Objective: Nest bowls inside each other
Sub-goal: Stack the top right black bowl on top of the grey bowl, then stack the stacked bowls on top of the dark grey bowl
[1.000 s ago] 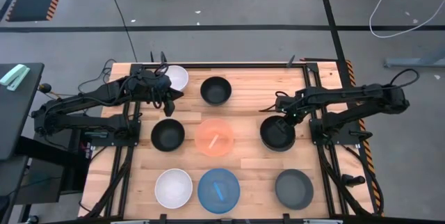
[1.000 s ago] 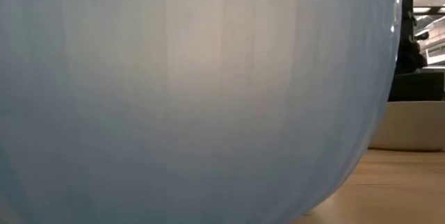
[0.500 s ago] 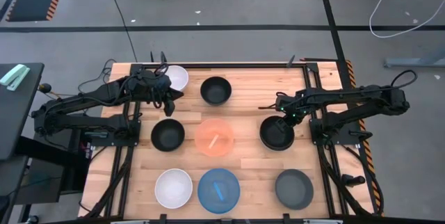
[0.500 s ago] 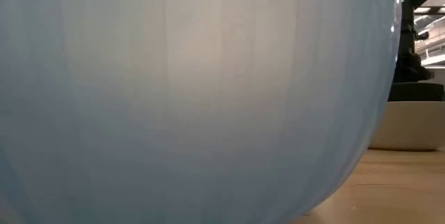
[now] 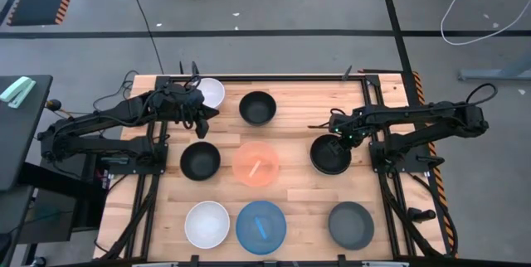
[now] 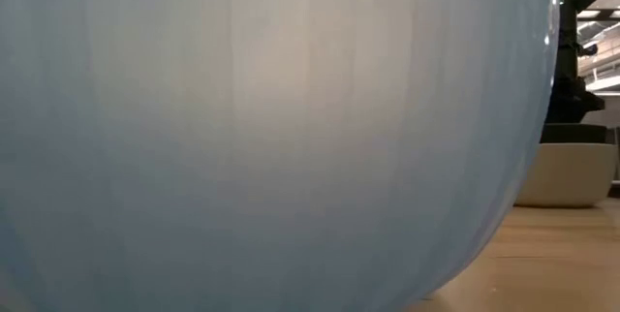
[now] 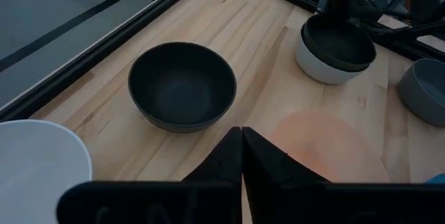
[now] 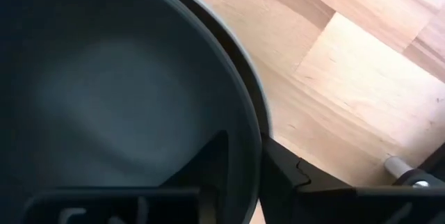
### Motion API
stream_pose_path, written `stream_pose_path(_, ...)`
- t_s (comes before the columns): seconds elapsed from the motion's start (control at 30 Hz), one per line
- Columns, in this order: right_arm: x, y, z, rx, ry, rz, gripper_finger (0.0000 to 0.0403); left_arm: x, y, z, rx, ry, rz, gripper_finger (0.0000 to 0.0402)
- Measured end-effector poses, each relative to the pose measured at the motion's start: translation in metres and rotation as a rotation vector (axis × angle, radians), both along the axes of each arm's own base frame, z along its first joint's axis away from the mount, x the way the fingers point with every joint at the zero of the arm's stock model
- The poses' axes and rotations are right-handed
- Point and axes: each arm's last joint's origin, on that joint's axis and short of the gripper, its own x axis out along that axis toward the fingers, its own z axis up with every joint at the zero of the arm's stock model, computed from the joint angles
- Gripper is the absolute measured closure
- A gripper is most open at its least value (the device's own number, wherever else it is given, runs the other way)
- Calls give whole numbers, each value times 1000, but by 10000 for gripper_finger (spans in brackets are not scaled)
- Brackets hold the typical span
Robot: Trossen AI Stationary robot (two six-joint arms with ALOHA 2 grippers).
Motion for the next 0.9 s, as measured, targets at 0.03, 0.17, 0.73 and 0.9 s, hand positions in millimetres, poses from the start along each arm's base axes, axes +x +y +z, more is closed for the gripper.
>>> stream_pose_path(0.03, 0, 0, 1, 7, -2, 1, 328, 0, 0, 0, 0, 0, 0, 385)
stream_pose_path(0.17, 5, -1, 9, 4, -37, 12, 320, 0, 0, 0, 0, 0, 0, 376)
stream_pose_path(0.73, 1, 0, 22, 6, 34, 38, 315, 0, 0, 0, 4, 1, -3, 390)
stream_pose_path(0.9, 3, 0, 19, 15, 44, 44, 314, 0, 0, 0, 1, 0, 0, 379)
